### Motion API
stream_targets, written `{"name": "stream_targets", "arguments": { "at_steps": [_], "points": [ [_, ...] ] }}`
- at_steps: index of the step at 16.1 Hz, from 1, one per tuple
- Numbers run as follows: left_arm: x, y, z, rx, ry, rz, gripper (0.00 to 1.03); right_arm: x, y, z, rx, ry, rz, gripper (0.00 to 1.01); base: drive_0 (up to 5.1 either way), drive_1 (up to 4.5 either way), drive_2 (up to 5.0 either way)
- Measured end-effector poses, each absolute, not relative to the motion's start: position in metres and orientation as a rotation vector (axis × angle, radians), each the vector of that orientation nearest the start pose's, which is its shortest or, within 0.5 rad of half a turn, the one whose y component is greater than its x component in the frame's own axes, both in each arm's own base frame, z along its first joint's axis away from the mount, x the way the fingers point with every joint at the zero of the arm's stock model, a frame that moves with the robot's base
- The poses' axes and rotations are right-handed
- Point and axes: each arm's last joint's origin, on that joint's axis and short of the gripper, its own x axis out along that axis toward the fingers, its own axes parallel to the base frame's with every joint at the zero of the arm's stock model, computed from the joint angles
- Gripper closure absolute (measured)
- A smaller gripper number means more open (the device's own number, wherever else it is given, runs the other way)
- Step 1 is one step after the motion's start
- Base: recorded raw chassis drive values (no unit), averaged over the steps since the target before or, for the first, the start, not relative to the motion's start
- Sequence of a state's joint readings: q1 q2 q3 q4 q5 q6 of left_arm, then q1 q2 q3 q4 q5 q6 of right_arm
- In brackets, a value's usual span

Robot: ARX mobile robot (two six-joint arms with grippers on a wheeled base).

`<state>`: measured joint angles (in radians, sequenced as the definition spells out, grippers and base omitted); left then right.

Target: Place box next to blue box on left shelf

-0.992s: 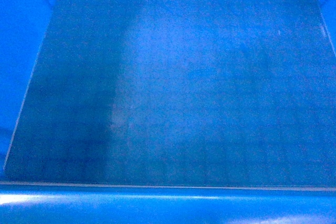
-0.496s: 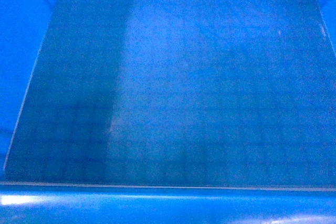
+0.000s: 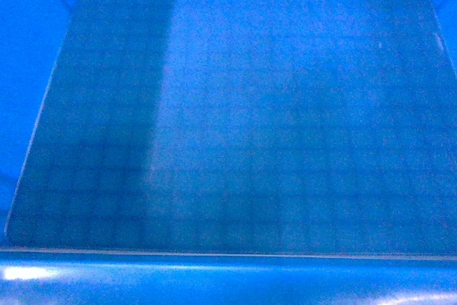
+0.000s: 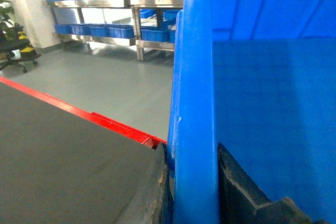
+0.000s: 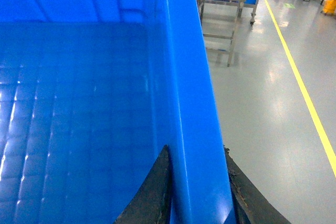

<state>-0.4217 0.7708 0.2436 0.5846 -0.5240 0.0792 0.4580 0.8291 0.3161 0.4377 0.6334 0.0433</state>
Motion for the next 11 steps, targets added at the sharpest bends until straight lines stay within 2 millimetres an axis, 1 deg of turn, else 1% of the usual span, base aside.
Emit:
{"name": "stream_targets", "arguments": {
  "at_steps": [11],
  "points": [
    [0.1567,-0.0544,0.2213,0.053,-0.047,0.104,0.86,0.1649,0.0622,0.2233,0.003,0.061,-0.177,0.85,-1.6,-1.56,-1.6]
  ]
}}
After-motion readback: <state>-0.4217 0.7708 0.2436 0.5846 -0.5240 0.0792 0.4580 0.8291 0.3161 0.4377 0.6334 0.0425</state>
